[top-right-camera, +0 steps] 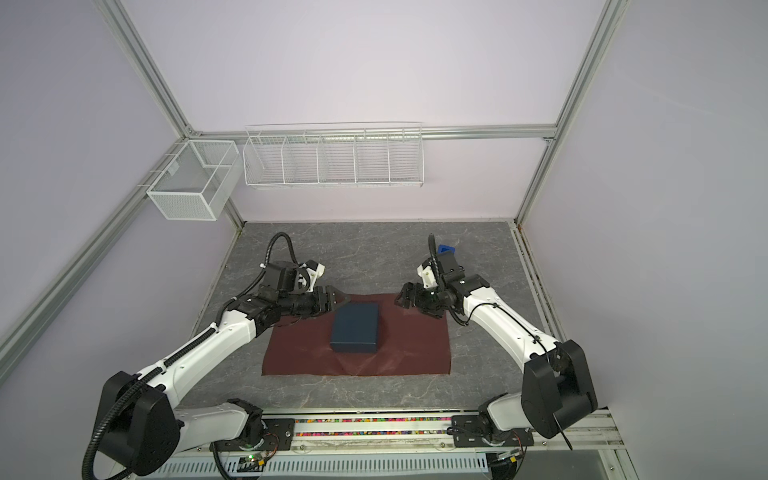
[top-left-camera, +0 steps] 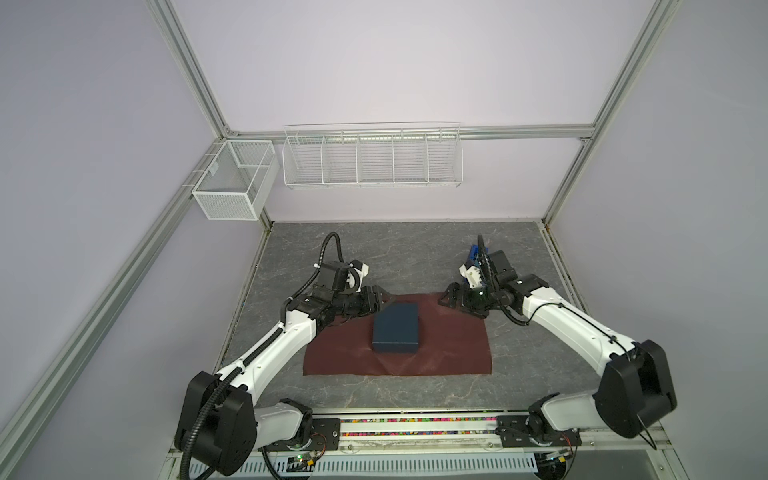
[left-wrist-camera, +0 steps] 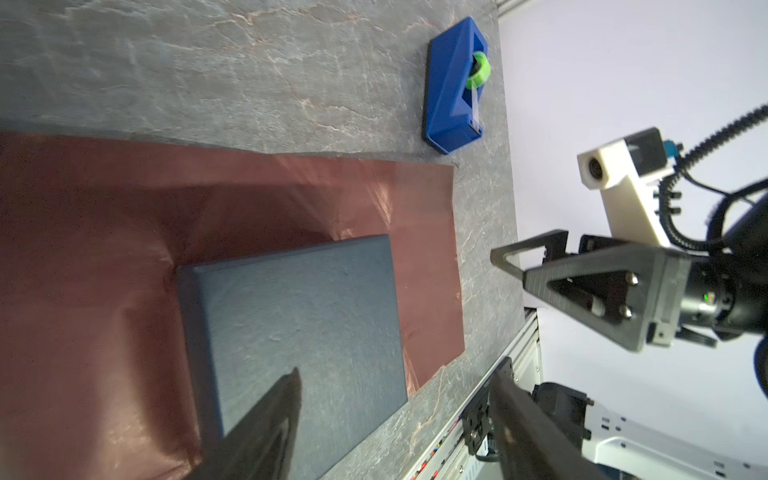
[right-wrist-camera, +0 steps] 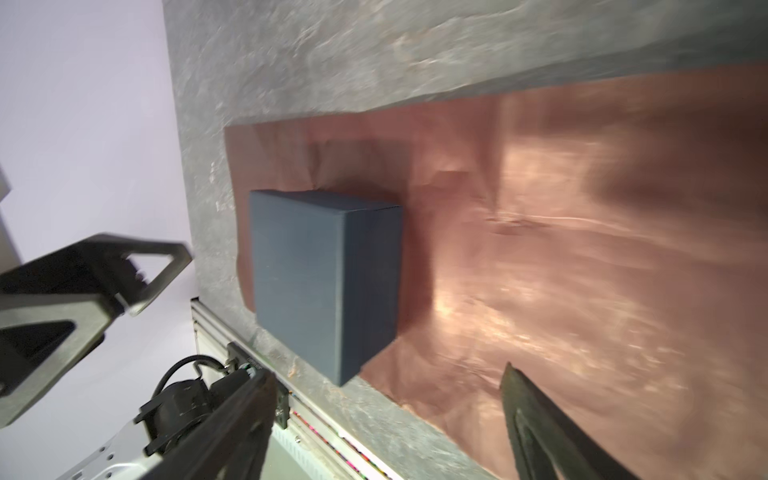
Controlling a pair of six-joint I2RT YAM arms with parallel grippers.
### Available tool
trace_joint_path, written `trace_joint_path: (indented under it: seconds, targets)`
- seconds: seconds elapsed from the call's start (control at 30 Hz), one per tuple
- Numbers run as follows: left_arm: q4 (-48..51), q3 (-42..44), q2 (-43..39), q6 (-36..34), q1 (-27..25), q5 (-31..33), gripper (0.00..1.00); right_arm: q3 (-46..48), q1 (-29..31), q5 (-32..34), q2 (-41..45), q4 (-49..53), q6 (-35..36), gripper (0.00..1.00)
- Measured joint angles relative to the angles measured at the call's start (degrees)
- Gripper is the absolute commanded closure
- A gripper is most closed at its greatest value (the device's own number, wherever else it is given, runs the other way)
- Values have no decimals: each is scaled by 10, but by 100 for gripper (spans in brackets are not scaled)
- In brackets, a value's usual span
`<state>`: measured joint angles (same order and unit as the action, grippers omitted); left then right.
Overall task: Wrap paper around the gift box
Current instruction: 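Open both grippers and draw them back from the box, then move the right gripper to the paper edge beside the box and pinch it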
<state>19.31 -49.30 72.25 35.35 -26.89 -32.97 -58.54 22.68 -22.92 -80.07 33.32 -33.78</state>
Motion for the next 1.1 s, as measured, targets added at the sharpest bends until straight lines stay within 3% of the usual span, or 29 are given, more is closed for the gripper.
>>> trace_joint_path:
  seconds: [0.07, 0.37, 0.67, 1.1]
  targets:
    - [-2, -6, 10, 10, -19, -1, 44, 17, -36, -9, 9, 10, 13, 18]
    - [-27, -10, 74, 47, -60, 0, 46, 113, -165, -28, 43, 41, 34, 19]
    - [-29, 0, 118, 51, -62, 15, 48, 186, -184, -1, 73, 53, 33, 18]
    - [-34, 1, 120, 56, -62, 18, 48, 219, -200, -104, -11, -38, 48, 24]
